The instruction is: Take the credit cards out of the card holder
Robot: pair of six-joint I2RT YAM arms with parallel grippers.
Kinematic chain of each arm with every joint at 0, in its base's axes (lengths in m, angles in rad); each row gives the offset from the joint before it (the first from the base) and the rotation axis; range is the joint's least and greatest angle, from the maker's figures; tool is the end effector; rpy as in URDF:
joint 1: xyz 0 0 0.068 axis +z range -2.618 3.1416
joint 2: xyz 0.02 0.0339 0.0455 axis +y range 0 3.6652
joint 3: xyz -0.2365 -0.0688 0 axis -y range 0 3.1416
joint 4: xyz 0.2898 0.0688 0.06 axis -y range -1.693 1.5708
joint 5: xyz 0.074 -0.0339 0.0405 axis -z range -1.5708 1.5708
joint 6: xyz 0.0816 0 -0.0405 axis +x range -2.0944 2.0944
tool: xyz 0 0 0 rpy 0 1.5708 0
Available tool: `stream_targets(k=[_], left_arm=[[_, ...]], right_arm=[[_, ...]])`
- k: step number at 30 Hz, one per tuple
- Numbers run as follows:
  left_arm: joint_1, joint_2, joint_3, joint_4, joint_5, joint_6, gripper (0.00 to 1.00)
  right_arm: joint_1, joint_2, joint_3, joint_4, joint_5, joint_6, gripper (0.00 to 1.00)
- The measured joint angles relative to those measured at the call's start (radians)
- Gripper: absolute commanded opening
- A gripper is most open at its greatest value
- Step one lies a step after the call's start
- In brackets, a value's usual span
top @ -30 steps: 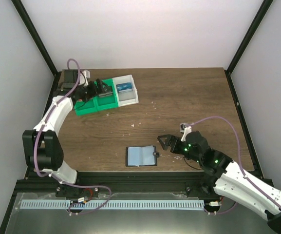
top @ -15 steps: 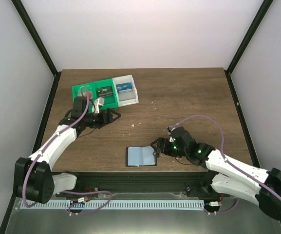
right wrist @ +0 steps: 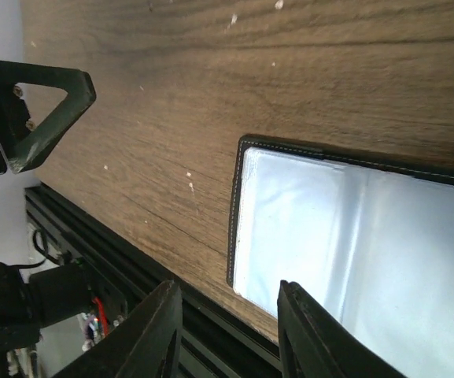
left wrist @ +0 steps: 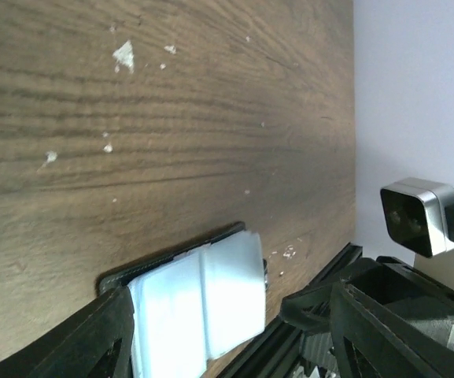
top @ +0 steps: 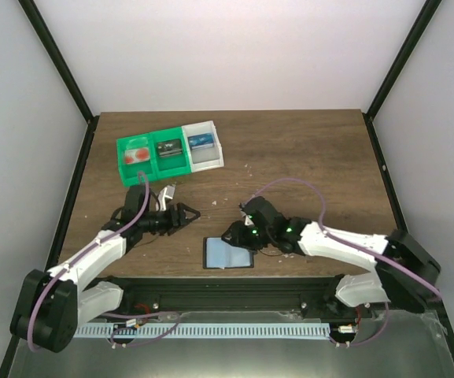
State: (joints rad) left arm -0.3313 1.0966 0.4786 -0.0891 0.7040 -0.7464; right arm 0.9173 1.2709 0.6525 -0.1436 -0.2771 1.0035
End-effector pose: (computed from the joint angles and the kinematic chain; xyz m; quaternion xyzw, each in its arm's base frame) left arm 0.2538 -0.1431 0.1164 -0.0345 0.8639 -0.4704 0.1765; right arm 0.1837 0.2767 0.1151 -0.0151 0.9120 0.3921 0.1193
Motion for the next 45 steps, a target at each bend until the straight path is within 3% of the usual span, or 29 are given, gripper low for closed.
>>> stream_targets(k=[5, 14, 22, 25, 34, 45], left_arm=[[-0.002, -0.066, -0.081, 0.049, -0.011, -0.058, 0.68], [-0.003, -0.060, -0.125, 0.125, 0.000, -0.107, 0.63], [-0.037, 0.024, -0.167, 0.227, 0.035, -0.158, 0.64], [-0.089, 0.053, -0.176, 0.270, 0.037, -0.179, 0.63], [-0.212, 0.173, -0.197, 0.370, 0.013, -0.228, 0.61], [-0.259, 0.253, -0.199, 0.402, -0.043, -0.235, 0.61]], right_arm=[[0.056, 0.146, 0.077, -0.007, 0.020, -0.010, 0.35], [0.068, 0.267, 0.085, -0.013, 0.042, -0.039, 0.37], [0.068, 0.304, 0.043, 0.031, 0.058, -0.063, 0.07], [0.066, 0.281, -0.024, 0.116, 0.061, -0.055, 0.02], [0.042, 0.240, -0.167, 0.335, 0.011, -0.014, 0.01], [0.034, 0.239, -0.198, 0.392, -0.015, 0.006, 0.00]])
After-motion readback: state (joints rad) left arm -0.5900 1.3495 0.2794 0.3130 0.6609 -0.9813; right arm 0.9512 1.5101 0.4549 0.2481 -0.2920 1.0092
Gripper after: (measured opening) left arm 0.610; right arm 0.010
